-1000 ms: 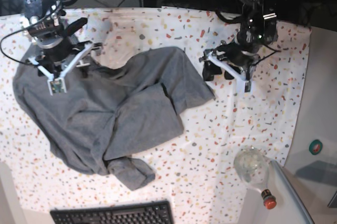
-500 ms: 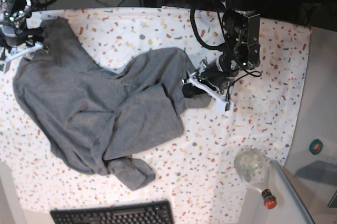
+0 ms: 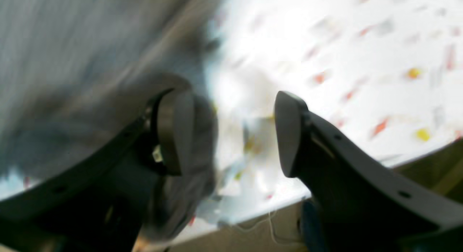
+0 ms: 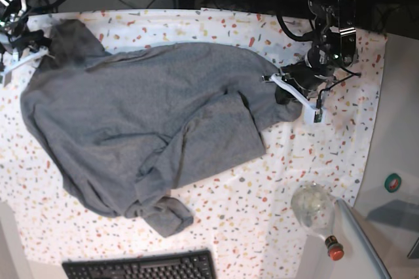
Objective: Layout the t-shirt on the table in an organized manner, then fold the t-shirt properly
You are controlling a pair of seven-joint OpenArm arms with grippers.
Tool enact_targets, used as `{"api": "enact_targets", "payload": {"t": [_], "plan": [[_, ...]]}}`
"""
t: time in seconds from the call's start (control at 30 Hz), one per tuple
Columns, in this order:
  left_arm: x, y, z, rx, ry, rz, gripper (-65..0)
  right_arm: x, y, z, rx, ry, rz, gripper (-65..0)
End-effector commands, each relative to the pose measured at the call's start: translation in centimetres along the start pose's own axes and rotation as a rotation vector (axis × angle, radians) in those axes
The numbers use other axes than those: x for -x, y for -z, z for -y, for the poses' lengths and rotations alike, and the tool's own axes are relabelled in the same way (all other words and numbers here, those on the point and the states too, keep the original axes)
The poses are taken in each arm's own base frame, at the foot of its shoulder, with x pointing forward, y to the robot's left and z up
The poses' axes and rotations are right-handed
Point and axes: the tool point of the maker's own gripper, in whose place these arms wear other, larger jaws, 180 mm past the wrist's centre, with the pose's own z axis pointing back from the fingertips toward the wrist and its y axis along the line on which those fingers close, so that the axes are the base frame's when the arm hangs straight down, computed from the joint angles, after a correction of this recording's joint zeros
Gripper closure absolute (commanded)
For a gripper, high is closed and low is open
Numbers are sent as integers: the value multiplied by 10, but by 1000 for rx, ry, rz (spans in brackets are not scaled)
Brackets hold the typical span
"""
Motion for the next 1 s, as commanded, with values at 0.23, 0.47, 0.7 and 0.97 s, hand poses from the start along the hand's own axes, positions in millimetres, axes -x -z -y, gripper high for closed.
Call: {"api": "enact_targets", "payload": {"t": [0.23,0.47,0.7,0.97], "plan": [[3,-5,-2,4,8,6,0,-58,-2,-6,-49,-60,122,-342],[4,-5,-2,2,10,4,0,-94,11,11,-35,-1,115,-342],[5,-5,-3,0,12,2,0,-94,28,9,-62,83,55,-342],[5,-5,-3,0,13,2,0,-62,55,1,-113,131,-65,-333]]}}
